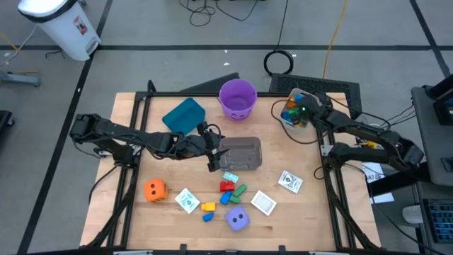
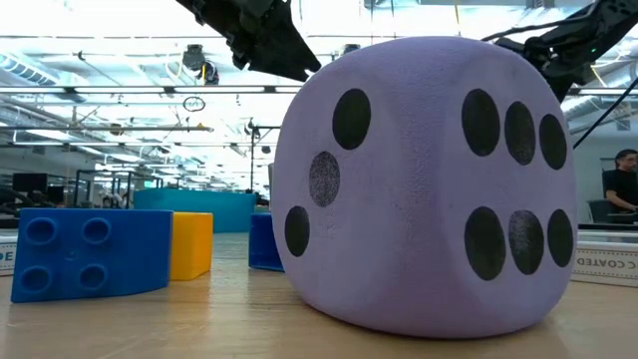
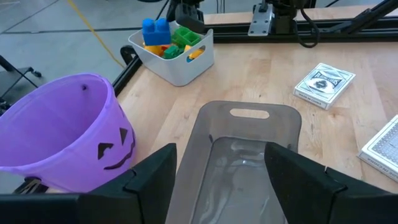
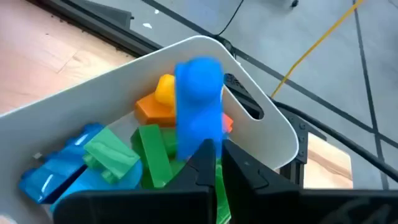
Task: Pick & Place Toys
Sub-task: Put the blue game piece into the white bin, then put the yellow game piece into the white bin
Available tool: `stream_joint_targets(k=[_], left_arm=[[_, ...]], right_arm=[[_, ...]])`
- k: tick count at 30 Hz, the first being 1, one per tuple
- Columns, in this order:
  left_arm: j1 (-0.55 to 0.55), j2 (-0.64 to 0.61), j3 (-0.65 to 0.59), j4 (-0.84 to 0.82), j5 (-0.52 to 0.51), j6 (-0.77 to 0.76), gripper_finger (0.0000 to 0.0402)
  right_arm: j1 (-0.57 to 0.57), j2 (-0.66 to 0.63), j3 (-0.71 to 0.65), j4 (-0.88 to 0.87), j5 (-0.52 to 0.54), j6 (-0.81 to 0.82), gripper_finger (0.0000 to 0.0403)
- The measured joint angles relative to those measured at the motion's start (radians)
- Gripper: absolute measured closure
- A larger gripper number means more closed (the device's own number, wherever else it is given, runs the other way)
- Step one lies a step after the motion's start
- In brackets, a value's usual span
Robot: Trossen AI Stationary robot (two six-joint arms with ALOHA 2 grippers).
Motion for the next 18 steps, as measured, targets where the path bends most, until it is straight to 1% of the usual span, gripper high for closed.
stream_joint_targets(k=[4, 12, 15, 18], left_arm=[[0.0, 0.0, 0.0, 0.0, 0.0, -0.001, 0.0147], [0.0, 0.0, 0.0, 0.0, 0.0, -0.004, 0.016], [0.0, 0.0, 0.0, 0.0, 0.0, -0.004, 0.0159], [0.0, 0.0, 0.0, 0.0, 0.012, -0.043, 0.0155]], right_arm=[[0.006, 0.0, 0.0, 0.007, 0.004, -0.001, 0.0397], [0.01, -0.001, 0.0, 0.007, 0.01, -0.001, 0.0396], [0.01, -0.001, -0.001, 0.02, -0.053, -0.004, 0.0397], [0.01, -0.001, -0.001, 0.06, -0.157, -0.019, 0.0396]])
